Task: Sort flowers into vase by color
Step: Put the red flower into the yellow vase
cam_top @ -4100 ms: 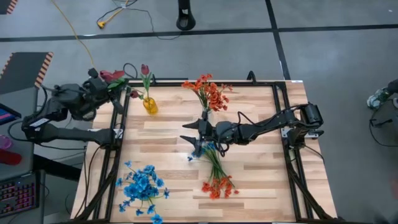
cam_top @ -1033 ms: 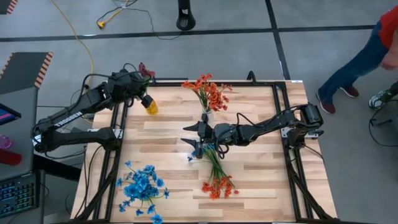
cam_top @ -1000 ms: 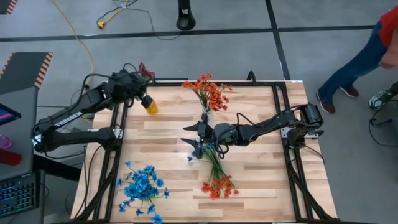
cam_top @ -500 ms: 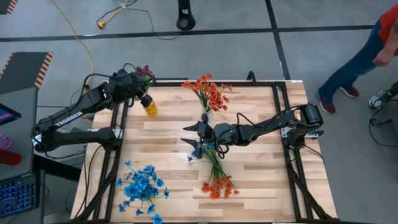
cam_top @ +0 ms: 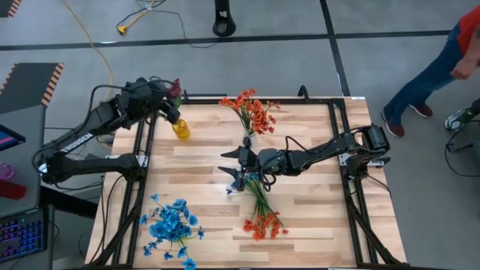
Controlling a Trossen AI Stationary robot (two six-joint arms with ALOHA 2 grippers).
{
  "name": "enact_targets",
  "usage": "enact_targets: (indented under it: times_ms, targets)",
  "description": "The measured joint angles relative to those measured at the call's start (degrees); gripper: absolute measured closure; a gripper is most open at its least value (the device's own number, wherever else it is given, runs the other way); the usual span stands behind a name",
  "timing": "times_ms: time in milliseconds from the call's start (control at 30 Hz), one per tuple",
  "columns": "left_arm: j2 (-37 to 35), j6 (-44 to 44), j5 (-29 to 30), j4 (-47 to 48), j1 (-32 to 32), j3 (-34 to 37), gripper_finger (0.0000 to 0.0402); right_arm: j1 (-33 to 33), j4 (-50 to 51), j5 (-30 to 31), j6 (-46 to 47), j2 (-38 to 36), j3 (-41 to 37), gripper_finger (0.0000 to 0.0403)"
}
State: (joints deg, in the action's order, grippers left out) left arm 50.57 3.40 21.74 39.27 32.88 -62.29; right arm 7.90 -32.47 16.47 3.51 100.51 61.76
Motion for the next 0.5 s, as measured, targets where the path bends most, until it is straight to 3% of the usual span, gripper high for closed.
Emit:
enact_targets:
  times_ms: [500]
  targets:
    - [0.0, 0.0, -8.5, 6.4, 0.0, -8.8, 0.0248, 0.0, 0.1, 0.0, 1.2, 0.0, 0.0, 0.0159]
